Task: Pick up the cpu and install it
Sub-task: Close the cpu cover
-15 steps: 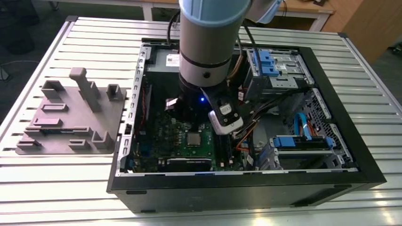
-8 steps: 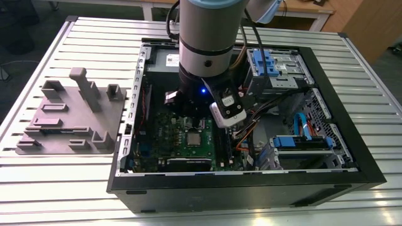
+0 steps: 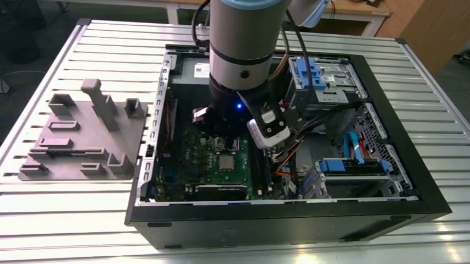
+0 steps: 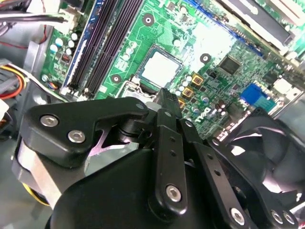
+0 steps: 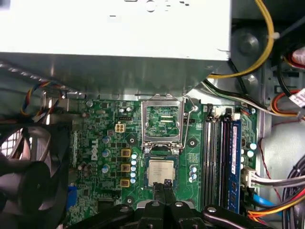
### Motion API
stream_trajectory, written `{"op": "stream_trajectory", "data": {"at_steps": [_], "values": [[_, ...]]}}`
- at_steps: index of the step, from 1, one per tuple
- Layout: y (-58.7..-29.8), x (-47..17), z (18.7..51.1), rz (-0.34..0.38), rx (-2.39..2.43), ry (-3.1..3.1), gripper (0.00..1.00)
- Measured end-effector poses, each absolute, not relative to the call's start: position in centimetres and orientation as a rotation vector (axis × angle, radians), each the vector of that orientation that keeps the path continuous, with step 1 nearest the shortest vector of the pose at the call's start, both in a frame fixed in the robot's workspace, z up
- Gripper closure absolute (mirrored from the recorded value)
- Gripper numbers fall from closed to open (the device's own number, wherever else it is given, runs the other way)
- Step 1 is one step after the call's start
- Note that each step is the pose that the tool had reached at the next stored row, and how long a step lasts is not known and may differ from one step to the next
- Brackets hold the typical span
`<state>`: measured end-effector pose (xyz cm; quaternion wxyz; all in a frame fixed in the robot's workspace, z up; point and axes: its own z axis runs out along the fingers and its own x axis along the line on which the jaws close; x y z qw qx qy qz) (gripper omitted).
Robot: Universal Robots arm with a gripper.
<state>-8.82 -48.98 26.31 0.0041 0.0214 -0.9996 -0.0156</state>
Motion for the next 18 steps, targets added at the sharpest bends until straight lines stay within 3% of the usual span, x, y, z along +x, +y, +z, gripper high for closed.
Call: {"op": "stream_trajectory", "data": {"at_steps": [18], "values": [[-48.98,-8.83,26.31,-0.048,0.367,-3.109,0.90]]}}
